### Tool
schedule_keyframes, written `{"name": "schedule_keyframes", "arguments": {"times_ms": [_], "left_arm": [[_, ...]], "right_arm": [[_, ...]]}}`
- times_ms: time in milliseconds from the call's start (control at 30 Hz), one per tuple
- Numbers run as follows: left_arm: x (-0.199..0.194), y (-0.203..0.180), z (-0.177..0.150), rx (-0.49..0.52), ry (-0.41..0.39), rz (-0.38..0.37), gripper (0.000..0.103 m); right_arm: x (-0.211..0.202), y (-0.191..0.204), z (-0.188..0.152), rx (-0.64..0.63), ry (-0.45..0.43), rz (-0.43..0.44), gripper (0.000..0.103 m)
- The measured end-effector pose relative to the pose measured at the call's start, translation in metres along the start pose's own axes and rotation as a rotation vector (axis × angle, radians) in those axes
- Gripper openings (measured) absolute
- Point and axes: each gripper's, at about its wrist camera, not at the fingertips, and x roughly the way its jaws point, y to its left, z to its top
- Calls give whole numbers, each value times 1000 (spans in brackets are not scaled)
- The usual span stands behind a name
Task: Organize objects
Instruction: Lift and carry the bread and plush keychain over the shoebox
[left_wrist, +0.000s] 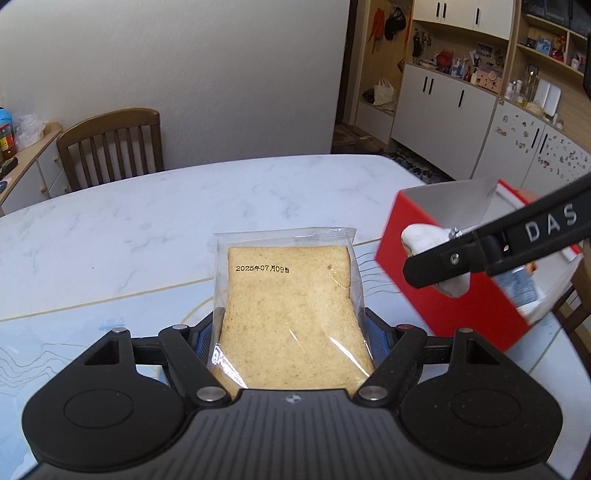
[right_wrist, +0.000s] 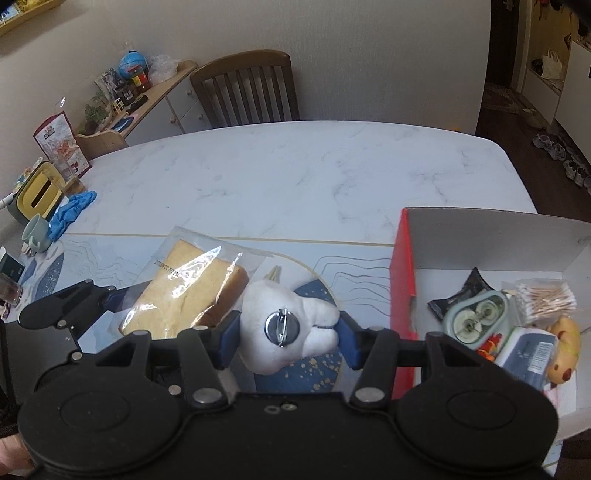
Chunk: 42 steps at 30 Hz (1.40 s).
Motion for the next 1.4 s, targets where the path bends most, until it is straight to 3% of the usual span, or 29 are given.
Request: {"name": "schedule_keyframes", "arguments": {"times_ms": [367, 800, 1167, 1400], "left_arm": [[-12, -60, 25, 43, -15, -58, 76], [13, -149, 44, 164, 10, -117, 76], [62, -192, 72, 214, 70, -142, 76], [103, -211, 79, 263, 119, -111, 76]], "right_arm": [[-43, -53, -21, 2, -37, -22, 53], [-69, -148, -51, 68, -56, -115, 53], [-56, -198, -62, 53, -41, -182, 53], [-28, -217, -56, 24, -19, -201, 53]]}}
